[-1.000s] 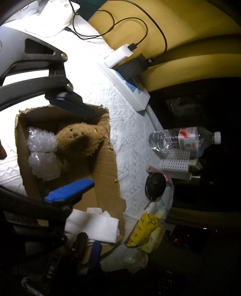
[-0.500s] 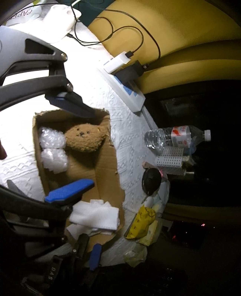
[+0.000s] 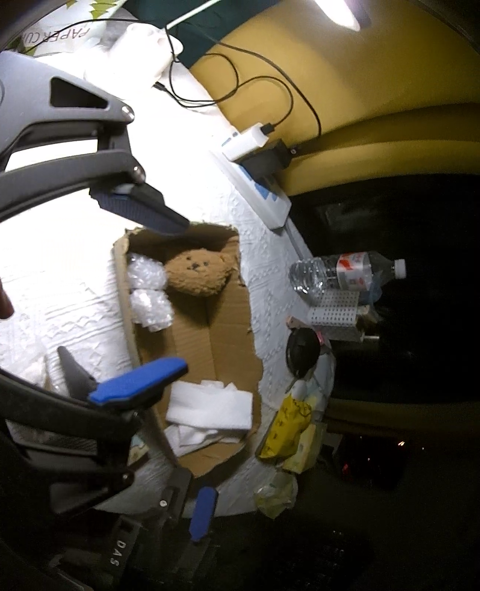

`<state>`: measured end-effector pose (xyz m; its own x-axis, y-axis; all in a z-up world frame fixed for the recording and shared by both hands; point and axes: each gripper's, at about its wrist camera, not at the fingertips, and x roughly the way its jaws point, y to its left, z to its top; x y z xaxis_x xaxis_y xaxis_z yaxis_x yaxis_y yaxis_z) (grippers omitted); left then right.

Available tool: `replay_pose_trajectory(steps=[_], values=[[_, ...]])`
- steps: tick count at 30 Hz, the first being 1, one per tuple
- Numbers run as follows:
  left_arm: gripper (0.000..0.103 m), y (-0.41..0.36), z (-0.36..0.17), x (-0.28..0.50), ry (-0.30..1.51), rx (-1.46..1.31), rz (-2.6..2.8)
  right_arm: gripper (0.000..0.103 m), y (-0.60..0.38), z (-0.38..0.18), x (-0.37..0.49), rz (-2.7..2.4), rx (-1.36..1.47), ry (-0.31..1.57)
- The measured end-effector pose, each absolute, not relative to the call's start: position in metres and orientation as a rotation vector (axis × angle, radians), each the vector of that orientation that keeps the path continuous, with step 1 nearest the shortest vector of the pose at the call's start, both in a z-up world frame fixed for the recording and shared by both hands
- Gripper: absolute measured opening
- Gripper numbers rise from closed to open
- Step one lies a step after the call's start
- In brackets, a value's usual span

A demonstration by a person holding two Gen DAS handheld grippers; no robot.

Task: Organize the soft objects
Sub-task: 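Open the left tool to release the bear while the right tool releases the towel in the box, then move the right tool to the grey dotted gloves while the left tool approaches the duck-print tissue pack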

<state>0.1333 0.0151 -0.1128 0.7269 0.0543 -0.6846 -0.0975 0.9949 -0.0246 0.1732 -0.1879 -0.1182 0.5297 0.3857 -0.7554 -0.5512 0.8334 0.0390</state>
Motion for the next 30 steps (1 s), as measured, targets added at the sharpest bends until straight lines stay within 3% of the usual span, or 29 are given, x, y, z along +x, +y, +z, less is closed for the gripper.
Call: replay_pose_trajectory(steps=[24,30], values=[[0.071,0.005,-0.136,0.084,0.804,-0.113,0.085,0.046,-0.194,-0.126,0.129,0.595,-0.184,0.852],[0.071,0.006,-0.149,0.078,0.831,-0.127,0.091,0.056,-0.19,-0.139,0.127,0.614,-0.179,0.876]])
